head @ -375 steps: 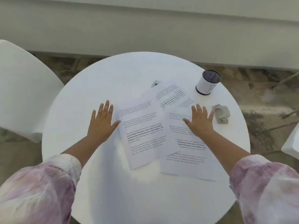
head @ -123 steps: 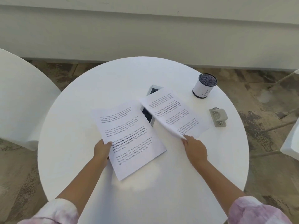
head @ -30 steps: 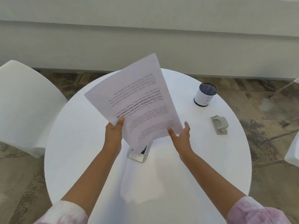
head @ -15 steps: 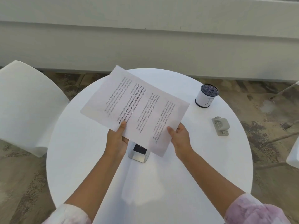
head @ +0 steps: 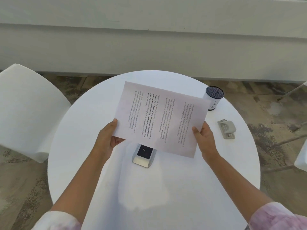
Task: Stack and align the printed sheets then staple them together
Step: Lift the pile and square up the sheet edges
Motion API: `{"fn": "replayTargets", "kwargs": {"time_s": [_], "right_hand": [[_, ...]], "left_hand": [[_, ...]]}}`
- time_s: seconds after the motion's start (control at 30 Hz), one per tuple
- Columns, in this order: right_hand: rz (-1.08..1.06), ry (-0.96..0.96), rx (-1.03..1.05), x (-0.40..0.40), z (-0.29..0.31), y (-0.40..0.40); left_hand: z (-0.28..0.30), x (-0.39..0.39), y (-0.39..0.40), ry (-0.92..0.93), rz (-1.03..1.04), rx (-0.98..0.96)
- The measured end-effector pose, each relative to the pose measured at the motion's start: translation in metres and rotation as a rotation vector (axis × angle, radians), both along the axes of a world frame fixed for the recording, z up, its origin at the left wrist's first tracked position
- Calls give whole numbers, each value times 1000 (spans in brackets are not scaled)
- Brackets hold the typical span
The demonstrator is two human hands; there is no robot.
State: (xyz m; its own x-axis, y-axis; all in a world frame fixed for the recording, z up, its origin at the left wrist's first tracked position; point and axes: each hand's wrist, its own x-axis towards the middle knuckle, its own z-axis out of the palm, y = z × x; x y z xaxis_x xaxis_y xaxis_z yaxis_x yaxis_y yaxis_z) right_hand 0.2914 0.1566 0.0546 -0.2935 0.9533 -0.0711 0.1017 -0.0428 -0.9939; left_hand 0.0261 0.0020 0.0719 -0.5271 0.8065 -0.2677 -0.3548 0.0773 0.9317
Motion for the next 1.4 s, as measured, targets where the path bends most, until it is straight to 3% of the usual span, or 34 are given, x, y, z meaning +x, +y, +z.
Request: {"fn": "replayTargets", "kwargs": {"time_s": [0.2, 0.43, 0.63, 0.97, 1.13, 1.2, 1.3, 1.4], "right_hand": [[-3, 58, 46, -8, 8, 4], [51, 153, -24, -13, 6, 3], [101, 39, -37, -14, -5, -5], [106, 7, 38, -18, 2, -5], [20, -87, 63, -20, -1, -3], [-60, -146, 13, -19, -5, -2], [-154, -212, -229, -16, -14, -2], [-89, -292, -480, -15, -22, -10]], "left_hand": [[-3, 6, 3, 263, -49, -54], [-5, 7, 7, 272, 89, -83], [-15, 15, 6, 253, 96, -139], [-15, 16, 4, 295, 38, -76], [-20, 12, 2, 305, 44, -80], [-19, 11, 3, 297, 54, -81], [-21, 12, 2, 256, 88, -85], [-23, 16, 0, 191, 95, -90]]}}
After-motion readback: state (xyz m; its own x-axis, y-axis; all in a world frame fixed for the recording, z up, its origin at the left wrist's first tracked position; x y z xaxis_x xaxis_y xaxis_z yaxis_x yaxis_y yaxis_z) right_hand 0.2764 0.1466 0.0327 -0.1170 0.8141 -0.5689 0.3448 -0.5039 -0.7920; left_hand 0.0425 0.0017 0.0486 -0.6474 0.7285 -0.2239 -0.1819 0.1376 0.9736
